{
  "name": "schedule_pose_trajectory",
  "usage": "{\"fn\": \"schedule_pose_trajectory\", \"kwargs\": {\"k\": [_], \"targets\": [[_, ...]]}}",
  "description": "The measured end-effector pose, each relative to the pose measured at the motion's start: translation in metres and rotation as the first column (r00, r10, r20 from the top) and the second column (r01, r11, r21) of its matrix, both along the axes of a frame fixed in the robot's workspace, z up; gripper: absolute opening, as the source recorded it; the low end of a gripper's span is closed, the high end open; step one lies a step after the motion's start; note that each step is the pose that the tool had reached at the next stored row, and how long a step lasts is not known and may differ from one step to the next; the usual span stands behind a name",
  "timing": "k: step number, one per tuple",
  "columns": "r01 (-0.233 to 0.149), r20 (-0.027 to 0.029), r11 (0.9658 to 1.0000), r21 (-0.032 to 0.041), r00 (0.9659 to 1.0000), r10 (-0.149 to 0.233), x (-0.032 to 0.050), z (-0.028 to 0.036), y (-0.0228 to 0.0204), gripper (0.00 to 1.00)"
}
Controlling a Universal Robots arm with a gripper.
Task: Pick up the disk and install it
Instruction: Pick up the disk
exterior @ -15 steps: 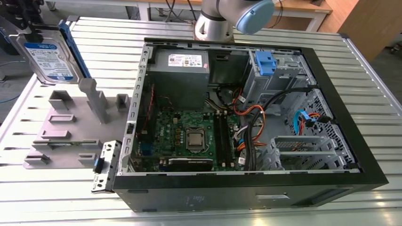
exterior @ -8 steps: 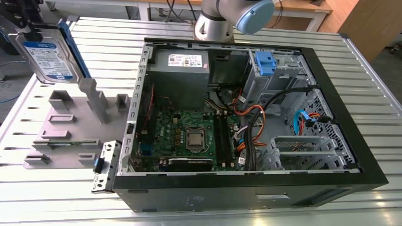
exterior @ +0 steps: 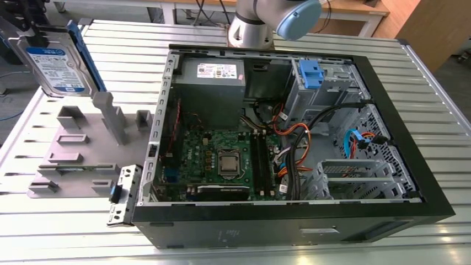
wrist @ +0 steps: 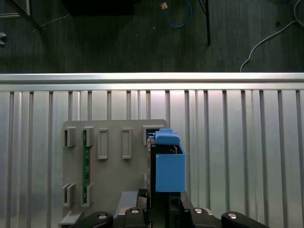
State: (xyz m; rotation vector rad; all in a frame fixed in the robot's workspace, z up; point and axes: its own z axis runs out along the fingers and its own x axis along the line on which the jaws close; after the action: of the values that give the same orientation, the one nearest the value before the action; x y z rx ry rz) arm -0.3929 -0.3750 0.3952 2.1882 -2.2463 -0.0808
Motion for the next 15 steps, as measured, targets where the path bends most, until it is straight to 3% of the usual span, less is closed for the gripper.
{"fn": "schedule_pose_trajectory", "kwargs": {"k": [15], "targets": [[0.000,-0.0001,1.0000,0.0000,1.0000,0.000,0.0000,0.0053,0.0000,0.35]]}}
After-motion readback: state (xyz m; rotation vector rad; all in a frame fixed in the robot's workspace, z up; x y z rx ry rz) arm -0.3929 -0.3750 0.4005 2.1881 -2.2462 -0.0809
